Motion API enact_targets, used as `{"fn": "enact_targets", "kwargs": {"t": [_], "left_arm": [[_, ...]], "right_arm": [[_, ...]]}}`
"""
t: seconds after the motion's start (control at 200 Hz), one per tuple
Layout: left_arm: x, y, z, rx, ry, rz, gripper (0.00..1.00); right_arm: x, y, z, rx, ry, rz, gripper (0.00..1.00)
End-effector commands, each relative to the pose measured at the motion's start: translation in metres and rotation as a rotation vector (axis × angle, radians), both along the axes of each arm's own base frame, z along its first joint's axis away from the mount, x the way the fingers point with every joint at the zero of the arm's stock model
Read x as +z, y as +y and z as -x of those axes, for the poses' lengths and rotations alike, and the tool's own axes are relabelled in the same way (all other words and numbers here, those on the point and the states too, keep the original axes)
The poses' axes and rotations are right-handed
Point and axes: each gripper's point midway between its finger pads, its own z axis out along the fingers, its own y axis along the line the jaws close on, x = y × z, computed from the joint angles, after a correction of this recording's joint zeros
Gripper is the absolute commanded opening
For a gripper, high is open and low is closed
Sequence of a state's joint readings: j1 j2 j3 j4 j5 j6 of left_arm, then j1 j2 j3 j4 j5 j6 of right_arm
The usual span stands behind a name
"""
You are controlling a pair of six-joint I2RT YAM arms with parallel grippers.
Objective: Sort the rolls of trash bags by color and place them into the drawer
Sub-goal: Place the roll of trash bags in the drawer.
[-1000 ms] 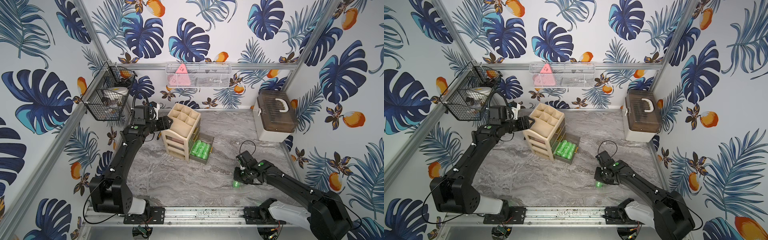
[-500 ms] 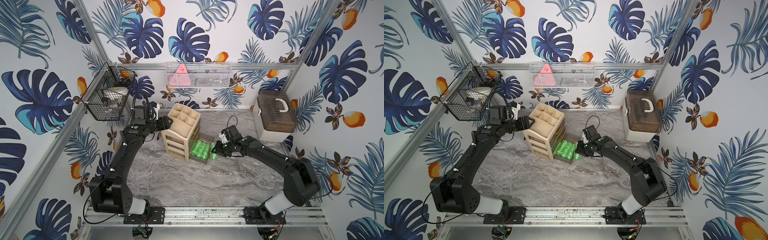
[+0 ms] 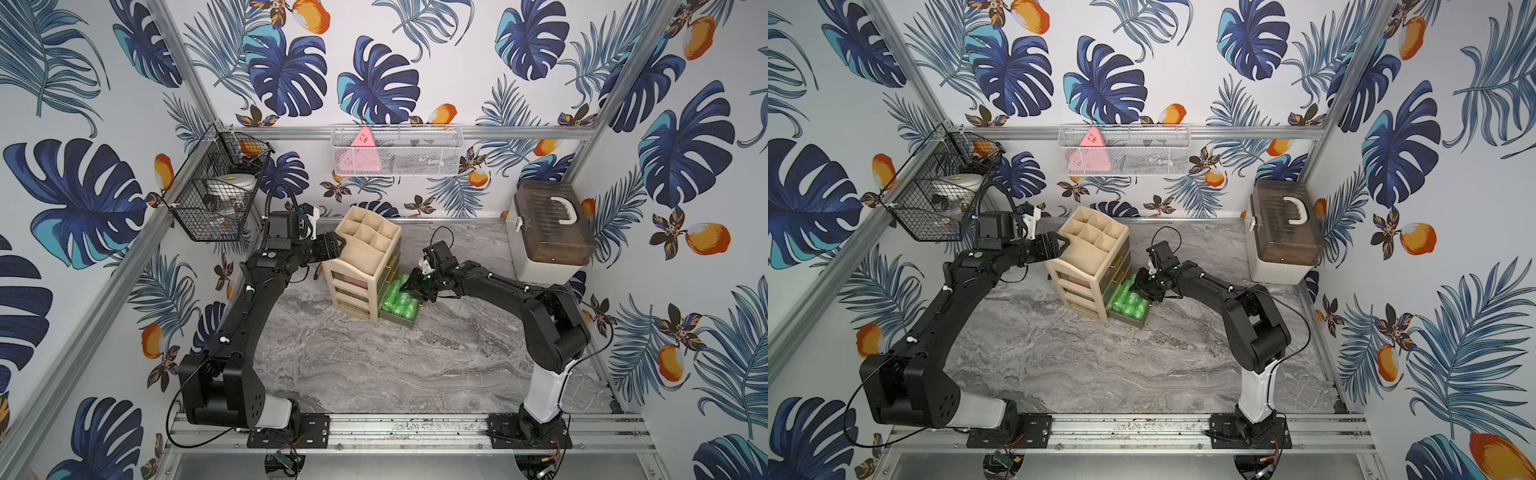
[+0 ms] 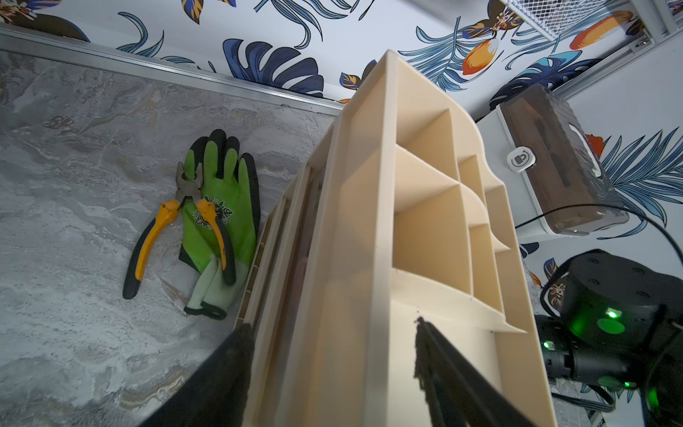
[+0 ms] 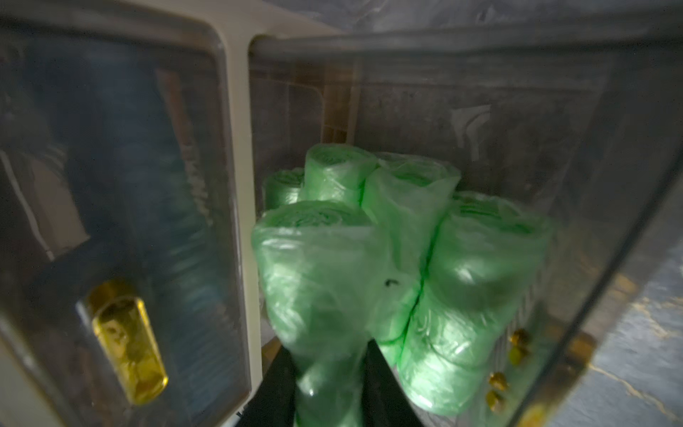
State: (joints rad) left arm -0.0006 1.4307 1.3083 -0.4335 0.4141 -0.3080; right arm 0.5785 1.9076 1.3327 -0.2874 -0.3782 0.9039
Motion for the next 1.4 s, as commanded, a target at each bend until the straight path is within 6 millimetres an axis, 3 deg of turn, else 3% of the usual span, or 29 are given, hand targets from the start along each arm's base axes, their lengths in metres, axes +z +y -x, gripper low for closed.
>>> {"fn": "enact_targets", "kwargs": {"t": [0.0, 0.19, 0.415, 0.71, 1.051, 1.136, 1.211, 1.396], "left_arm": [[-0.020, 0.002, 0.008, -0.003, 0.070, -0.030, 0.73], [-0.020, 0.003, 0.009, -0.001, 0.070, -0.030, 0.73], [-0.021, 0.003, 0.009, -0.001, 0.072, -0.031, 0.73], [-0.019, 0.003, 0.009, -0.001, 0.069, -0.031, 0.73], [-0.018, 0.003, 0.009, -0.001, 0.067, -0.032, 0.73], [-0.018, 0.003, 0.009, 0.001, 0.067, -0.032, 0.73], [-0.018, 0.003, 0.009, 0.000, 0.067, -0.030, 0.73], [-0.017, 0.004, 0.010, 0.002, 0.066, -0.036, 0.73]], "right_arm": [[0.001, 0.017, -0.007, -0.042, 0.009, -0.055, 0.31], [-0.018, 0.025, -0.011, -0.087, 0.064, -0.078, 0.32], [-0.033, 0.013, -0.013, -0.132, 0.077, 0.003, 0.36], [-0.007, 0.011, -0.010, -0.107, 0.035, 0.000, 0.49], [0.019, 0.000, 0.002, -0.078, -0.019, -0.002, 0.53], [0.027, 0.000, 0.003, -0.067, -0.053, -0.020, 0.50], [0.029, 0.005, 0.002, -0.051, -0.077, -0.063, 0.35], [0.014, 0.020, -0.004, -0.012, -0.042, -0.111, 0.16]]}}
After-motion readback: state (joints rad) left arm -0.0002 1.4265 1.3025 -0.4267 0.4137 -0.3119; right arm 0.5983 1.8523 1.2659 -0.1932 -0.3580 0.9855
